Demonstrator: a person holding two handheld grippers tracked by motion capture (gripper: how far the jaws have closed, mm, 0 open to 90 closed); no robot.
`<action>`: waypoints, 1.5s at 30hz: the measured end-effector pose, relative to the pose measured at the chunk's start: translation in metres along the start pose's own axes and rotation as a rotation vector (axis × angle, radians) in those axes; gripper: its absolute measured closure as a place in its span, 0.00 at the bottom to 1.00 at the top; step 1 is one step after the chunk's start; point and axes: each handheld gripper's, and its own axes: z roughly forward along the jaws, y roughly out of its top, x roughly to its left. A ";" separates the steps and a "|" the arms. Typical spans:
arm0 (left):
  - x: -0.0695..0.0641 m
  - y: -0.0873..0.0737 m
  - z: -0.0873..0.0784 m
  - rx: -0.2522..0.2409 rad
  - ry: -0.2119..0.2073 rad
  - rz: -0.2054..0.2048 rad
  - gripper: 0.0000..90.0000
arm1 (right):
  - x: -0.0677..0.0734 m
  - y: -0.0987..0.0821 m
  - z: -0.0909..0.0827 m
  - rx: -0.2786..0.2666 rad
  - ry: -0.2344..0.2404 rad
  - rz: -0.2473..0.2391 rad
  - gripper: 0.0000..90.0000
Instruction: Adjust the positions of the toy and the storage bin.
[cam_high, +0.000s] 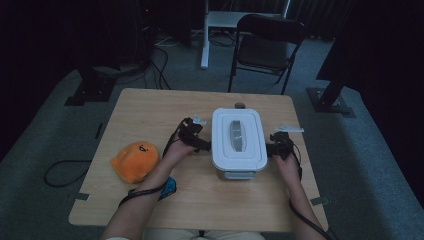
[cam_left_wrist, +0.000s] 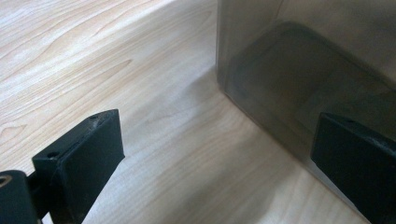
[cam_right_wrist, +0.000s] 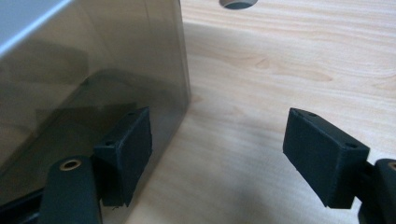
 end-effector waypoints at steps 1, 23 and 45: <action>-0.002 -0.001 -0.001 0.004 -0.001 0.004 0.03 | 0.001 -0.001 -0.001 0.002 0.007 -0.011 0.26; -0.037 -0.033 -0.032 0.000 -0.021 0.036 0.03 | 0.027 -0.033 -0.035 -0.015 0.038 -0.053 0.27; -0.063 -0.066 -0.051 0.001 -0.099 0.068 0.03 | 0.033 -0.055 -0.061 -0.027 0.081 -0.074 0.21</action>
